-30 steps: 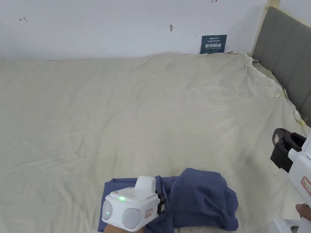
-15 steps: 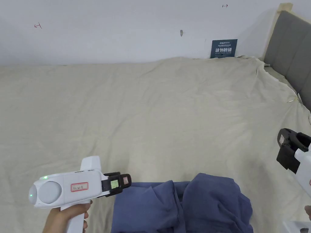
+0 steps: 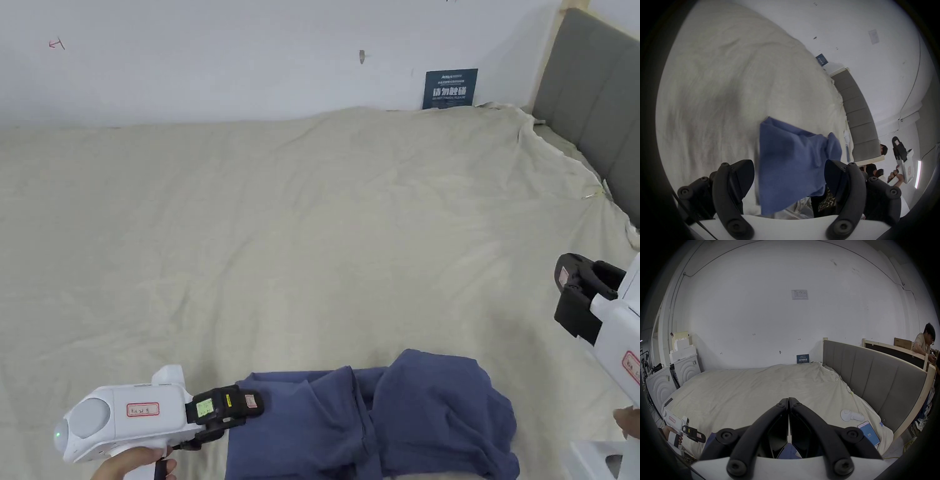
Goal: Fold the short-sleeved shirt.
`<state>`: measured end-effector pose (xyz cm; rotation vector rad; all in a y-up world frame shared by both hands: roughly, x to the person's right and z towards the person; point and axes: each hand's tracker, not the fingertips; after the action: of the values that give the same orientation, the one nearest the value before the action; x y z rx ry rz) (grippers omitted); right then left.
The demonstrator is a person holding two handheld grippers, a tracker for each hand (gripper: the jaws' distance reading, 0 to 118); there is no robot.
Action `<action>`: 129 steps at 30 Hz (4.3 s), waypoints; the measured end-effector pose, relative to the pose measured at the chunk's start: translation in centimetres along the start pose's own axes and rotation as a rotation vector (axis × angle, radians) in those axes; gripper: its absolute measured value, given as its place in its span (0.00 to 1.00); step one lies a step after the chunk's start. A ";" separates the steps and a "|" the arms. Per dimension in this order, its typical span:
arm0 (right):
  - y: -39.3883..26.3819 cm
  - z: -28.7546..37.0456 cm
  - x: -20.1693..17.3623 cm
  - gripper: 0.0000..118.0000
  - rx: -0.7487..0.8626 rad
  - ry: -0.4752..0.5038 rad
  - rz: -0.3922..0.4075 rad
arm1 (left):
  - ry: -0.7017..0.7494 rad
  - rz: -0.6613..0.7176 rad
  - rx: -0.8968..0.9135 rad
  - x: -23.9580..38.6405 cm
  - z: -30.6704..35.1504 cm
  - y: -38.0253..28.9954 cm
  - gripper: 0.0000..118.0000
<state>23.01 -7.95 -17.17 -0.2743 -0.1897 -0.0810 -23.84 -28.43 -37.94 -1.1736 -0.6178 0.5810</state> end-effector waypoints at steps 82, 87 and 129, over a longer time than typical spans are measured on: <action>-0.8 0.8 2.7 0.00 -0.004 -0.002 -0.061 | 0.120 -0.426 -0.008 25.4 -9.8 -5.4 0.91; -0.4 1.2 2.0 0.00 0.002 0.006 -0.060 | 0.219 -0.525 0.171 24.8 -5.4 -4.9 0.88; -0.5 2.2 4.5 0.00 -0.023 -0.017 -0.059 | 0.122 -0.675 0.228 22.4 -15.4 -13.9 0.00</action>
<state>26.94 -8.05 -14.09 -0.2928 -0.2142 -0.1390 4.05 -26.77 -25.66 -0.7146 -0.7698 0.0016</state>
